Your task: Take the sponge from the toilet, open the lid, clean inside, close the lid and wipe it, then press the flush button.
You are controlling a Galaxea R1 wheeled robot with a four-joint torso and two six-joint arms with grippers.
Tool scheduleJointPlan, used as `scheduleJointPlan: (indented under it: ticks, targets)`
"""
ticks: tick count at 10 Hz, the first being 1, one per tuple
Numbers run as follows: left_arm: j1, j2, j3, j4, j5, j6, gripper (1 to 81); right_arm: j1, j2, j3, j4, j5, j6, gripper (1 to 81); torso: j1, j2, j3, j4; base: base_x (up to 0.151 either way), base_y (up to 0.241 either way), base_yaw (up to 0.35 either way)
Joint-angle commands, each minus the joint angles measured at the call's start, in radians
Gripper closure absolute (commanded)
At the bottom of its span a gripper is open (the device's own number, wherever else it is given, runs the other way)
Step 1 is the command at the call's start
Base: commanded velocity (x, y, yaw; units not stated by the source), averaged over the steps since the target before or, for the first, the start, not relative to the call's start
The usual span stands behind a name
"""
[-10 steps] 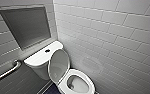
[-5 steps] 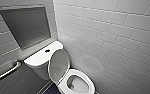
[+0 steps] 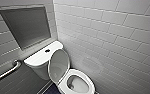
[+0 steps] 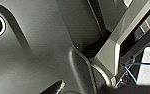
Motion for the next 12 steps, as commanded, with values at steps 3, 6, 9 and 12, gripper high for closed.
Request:
scheduleJointPlan:
  ticks: [3, 6, 9, 12]
  targets:
    - [-0.022, 0.03, -0.011, -0.032, 0.071, 0.003, 1.0, 0.31, -0.143, 0.181, 0.019, -0.023, -0.032, 81.1, 0.0, 0.0, 0.0, 0.0, 0.0, 0.0, 0.0]
    - [-0.014, 0.056, -0.022, -0.023, 0.069, 0.006, 1.0, 0.575, -0.143, 0.169, 0.022, -0.18, 0.065, 81.1, 0.0, 0.0, 0.0, 0.0, 0.0, 0.0, 0.0]
    - [0.006, 0.052, -0.022, -0.033, 0.072, 0.002, 1.0, 0.811, -0.099, 0.095, 0.033, -0.361, 0.155, 81.1, 0.0, 0.0, 0.0, 0.0, 0.0, 0.0, 0.0]
    - [0.038, 0.047, -0.022, -0.03, 0.069, 0.003, 1.0, 0.957, -0.034, 0.034, 0.032, -0.48, 0.171, 81.1, 0.0, 0.001, 0.0, 0.0, 0.0, 0.0, 0.0]
